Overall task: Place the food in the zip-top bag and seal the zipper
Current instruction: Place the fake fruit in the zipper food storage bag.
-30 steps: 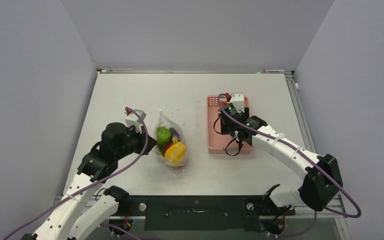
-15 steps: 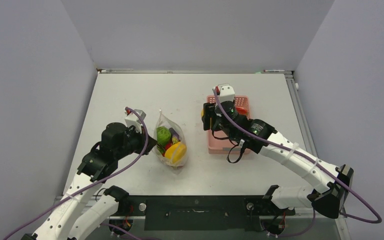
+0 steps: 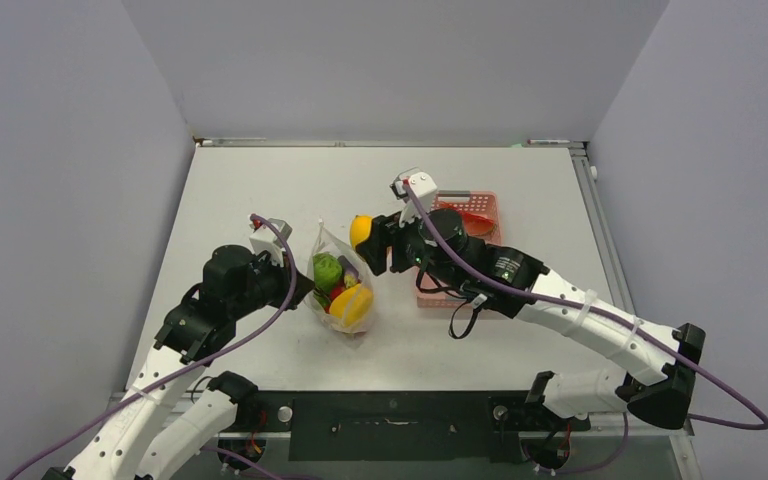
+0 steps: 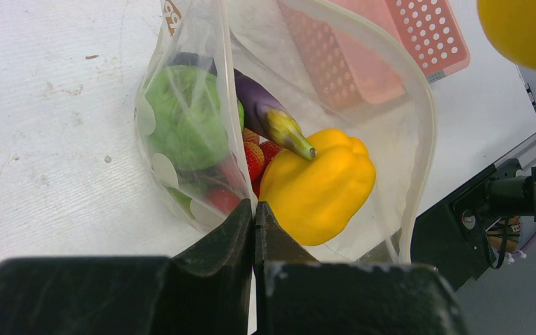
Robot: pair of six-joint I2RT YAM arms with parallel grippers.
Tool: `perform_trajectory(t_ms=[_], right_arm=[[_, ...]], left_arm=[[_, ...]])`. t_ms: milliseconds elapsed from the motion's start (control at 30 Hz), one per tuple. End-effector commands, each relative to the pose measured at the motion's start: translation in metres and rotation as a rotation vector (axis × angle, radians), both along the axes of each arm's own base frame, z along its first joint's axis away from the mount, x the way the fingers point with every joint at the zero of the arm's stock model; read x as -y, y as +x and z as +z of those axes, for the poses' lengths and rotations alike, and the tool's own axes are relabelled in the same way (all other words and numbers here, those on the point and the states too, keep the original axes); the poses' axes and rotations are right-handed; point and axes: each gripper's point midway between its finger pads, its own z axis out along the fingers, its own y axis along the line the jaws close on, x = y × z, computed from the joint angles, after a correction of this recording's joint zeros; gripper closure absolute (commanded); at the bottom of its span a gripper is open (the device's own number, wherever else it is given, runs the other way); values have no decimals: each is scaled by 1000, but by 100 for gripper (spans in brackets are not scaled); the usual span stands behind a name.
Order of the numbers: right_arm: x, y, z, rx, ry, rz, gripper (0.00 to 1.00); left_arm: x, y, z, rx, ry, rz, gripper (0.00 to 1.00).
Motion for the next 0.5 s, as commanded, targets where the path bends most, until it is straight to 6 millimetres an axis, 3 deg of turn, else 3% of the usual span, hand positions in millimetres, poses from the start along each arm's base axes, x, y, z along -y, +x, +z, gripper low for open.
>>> perform_trajectory(t_ms=[0, 233, 467], right_arm=[[-29, -11, 37, 82, 80, 60, 71], [-58, -22, 29, 94, 33, 90, 70], [-76, -19, 5, 107, -93, 62, 68]], left_arm=[[2, 3, 9, 36, -18, -8, 100], [2, 2, 9, 37, -20, -10, 100], [2, 2, 10, 38, -20, -8, 100]])
